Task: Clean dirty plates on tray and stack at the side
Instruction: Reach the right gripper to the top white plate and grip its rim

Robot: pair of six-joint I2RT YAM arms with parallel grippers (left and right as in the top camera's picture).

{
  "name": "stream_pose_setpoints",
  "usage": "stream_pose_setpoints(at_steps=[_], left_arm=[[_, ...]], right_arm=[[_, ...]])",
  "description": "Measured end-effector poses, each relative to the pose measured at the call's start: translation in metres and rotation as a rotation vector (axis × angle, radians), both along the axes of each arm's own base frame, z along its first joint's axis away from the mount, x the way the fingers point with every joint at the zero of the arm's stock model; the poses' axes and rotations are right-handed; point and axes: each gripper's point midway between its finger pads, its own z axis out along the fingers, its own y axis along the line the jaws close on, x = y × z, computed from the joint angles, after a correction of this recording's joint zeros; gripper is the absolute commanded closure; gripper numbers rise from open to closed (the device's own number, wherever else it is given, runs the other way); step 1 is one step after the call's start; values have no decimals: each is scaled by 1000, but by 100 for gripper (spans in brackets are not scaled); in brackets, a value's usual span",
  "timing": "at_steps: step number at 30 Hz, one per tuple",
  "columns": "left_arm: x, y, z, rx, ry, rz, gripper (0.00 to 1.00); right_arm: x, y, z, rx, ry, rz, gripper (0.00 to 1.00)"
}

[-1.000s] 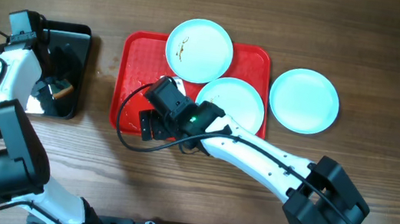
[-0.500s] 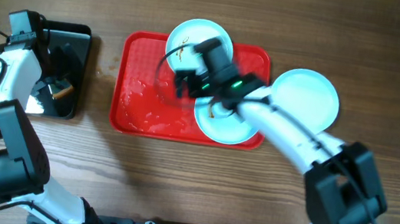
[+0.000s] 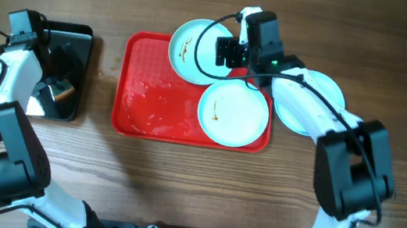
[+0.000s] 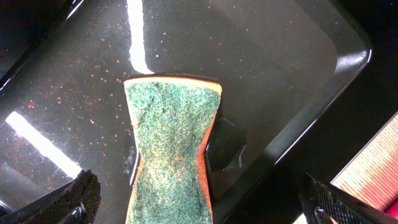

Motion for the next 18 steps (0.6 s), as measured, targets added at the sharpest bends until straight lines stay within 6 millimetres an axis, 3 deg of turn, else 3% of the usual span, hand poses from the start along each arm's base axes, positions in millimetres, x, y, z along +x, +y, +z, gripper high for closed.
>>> stream_pose_setpoints(at_steps=[1,3,5,8,13,18], left_arm=[[1,0,0,1,-3,0,0],[1,0,0,2,-5,0,0],[1,0,0,2,-5,0,0],[1,0,0,2,-5,0,0],[1,0,0,2,-5,0,0],[1,0,0,2,-5,0,0]], right_arm=[[1,-1,-11,-8,15,-10,11],[2,-3,-32,-19,46,-32,36],[1,-5,-44,-19,71,-55,36],[1,-5,-48,-7,81,-75,38],[-1,-5,-60,0,110,-91,75],[-1,-5,-63,12,120,-109,96]])
